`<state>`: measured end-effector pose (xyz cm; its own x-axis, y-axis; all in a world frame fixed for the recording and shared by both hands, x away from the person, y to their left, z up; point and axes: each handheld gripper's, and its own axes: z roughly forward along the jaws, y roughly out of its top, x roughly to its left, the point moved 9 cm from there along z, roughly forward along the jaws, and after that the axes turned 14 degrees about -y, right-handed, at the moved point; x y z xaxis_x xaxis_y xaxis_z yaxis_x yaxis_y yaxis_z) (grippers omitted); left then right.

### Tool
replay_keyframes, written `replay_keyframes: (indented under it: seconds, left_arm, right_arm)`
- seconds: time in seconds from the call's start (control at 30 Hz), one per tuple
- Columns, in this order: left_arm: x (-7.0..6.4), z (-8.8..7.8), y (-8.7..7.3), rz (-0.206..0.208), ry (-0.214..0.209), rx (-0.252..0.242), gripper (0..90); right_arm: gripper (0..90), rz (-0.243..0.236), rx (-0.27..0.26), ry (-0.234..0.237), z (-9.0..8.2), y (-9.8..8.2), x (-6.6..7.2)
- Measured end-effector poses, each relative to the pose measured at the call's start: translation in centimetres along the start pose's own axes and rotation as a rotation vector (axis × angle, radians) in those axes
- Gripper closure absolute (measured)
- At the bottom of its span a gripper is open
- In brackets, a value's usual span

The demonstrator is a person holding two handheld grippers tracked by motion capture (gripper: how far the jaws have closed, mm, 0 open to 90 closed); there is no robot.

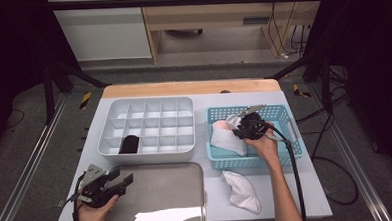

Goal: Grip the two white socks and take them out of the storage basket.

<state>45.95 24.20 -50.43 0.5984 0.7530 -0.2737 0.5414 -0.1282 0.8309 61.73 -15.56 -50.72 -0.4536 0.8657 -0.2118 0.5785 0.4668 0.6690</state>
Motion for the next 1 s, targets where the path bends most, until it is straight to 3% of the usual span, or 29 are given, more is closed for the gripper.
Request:
replay_keyframes:
  seconds: [0.13, 0.37, 0.77, 0.93, 1.0]
  left_arm:
    - [0.0, 0.0, 0.0, 0.000, 0.000, -0.001, 40.0]
    - [0.0, 0.1, 0.0, 0.000, 0.002, 0.001, 40.0]
    - [-0.1, 0.1, 0.0, 0.000, 0.000, 0.000, 40.0]
    - [0.0, 0.1, 0.0, 0.000, 0.000, 0.001, 40.0]
    - [0.0, 0.0, 0.0, 0.001, 0.001, 0.002, 39.9]
  right_arm:
    - [80.7, 0.006, -0.003, -0.002, -0.3, 0.1, -0.1]
    - [80.7, 0.081, -0.074, -0.023, -1.8, 0.6, -1.4]
    - [80.4, 0.113, -0.129, -0.028, -2.6, 1.5, -1.8]
    - [83.5, 0.103, -0.095, -0.033, -2.3, 1.0, -1.9]
    - [75.9, 0.104, -0.080, -0.025, -2.0, 0.5, -1.9]
